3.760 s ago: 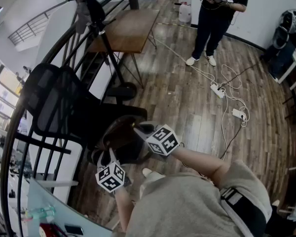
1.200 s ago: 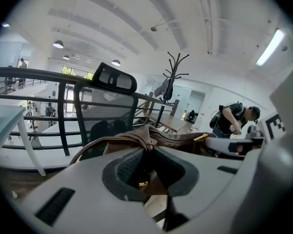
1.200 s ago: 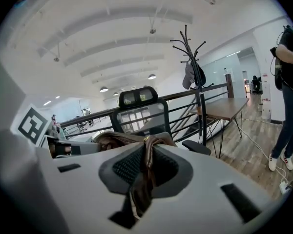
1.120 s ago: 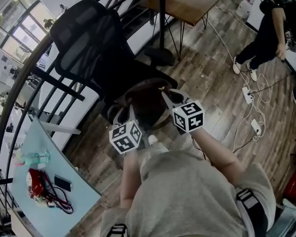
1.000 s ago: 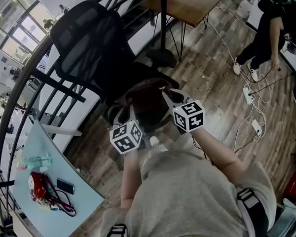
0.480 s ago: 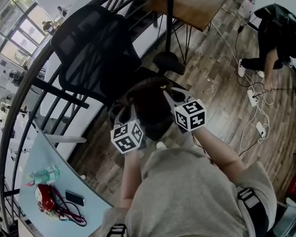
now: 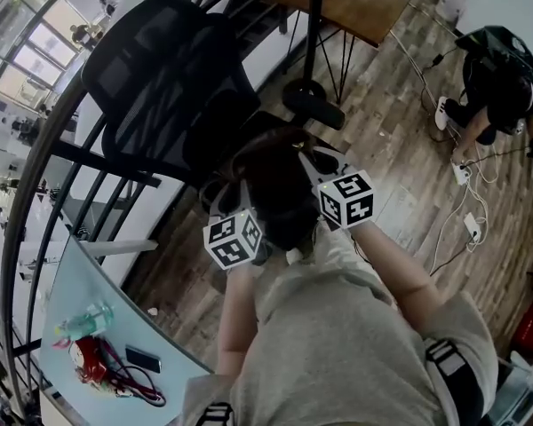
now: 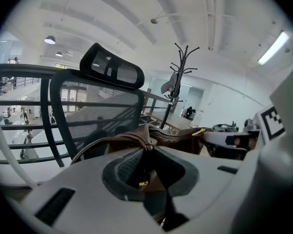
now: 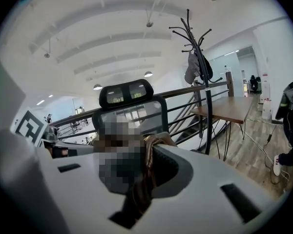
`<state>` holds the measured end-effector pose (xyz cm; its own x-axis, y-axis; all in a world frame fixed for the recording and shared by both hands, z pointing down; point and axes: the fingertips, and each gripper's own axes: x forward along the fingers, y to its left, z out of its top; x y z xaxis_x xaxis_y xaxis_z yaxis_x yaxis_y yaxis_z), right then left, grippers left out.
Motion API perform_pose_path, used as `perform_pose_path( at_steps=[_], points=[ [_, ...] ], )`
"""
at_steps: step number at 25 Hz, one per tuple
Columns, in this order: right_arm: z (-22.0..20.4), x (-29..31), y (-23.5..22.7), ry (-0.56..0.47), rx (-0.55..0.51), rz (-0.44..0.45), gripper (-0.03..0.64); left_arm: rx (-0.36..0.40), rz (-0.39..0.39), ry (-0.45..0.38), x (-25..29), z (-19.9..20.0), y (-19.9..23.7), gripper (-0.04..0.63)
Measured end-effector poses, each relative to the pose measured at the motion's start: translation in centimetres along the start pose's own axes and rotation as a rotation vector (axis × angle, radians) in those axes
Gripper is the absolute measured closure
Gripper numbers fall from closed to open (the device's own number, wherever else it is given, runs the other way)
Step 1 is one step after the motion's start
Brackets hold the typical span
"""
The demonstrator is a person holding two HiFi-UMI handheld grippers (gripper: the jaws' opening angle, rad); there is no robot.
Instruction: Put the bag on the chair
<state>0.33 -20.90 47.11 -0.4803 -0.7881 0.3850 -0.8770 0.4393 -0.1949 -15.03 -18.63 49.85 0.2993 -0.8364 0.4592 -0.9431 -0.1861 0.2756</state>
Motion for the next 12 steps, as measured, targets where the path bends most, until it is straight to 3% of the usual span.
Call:
perform_pose_path(
  at_steps=[12],
  points=[
    [-3.5, 6.2, -2.7, 0.097, 0.0, 0.048, 0.586, -0.061, 0.049, 0.037, 6.0, -2.8, 2.9, 0.548]
  ],
)
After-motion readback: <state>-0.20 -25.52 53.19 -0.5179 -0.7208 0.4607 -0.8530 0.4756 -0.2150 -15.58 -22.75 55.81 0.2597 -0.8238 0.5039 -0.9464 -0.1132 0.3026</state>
